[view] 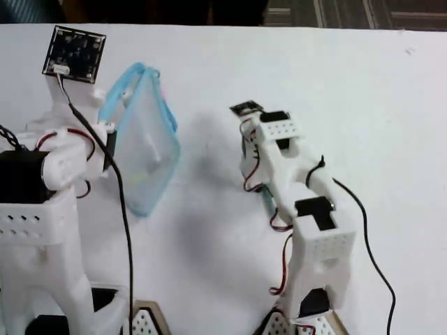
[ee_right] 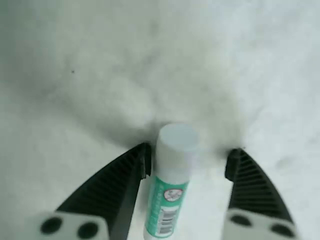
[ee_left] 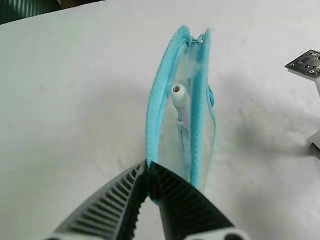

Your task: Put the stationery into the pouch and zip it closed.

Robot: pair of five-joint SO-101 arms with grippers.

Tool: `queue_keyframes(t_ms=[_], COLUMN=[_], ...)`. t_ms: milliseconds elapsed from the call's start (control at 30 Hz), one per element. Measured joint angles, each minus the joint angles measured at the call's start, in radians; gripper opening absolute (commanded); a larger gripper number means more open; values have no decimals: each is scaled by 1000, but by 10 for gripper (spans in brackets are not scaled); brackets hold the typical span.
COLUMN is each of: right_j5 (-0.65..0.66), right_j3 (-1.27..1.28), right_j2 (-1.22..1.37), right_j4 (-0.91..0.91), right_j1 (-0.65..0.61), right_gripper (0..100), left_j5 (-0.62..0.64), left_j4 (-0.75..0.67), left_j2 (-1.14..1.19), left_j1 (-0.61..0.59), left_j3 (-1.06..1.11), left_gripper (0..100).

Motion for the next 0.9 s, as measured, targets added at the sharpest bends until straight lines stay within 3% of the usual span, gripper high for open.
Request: queue_keyframes(t_ms=[67, 300, 467, 667, 800, 900], right_j5=[0, -2, -5, -252, -477, -577], right_j3=[6, 12, 15, -66, -137, -169], right_j2=[-11, -54, -244, -578, -733, -775], right_j4=[-20, -32, -35, -170, -348, -509], right_j1=[5, 5, -14, -81, -184, -267], right_gripper=[8, 19, 17, 17, 17, 17], left_j5=[0, 0, 0, 0, 0, 0], left_j4=[0, 0, 0, 0, 0, 0], left_j2=[0, 0, 0, 0, 0, 0], left_j1=[0, 0, 0, 0, 0, 0], left_j3=[0, 0, 0, 0, 0, 0], left_gripper=[24, 24, 24, 24, 24, 24])
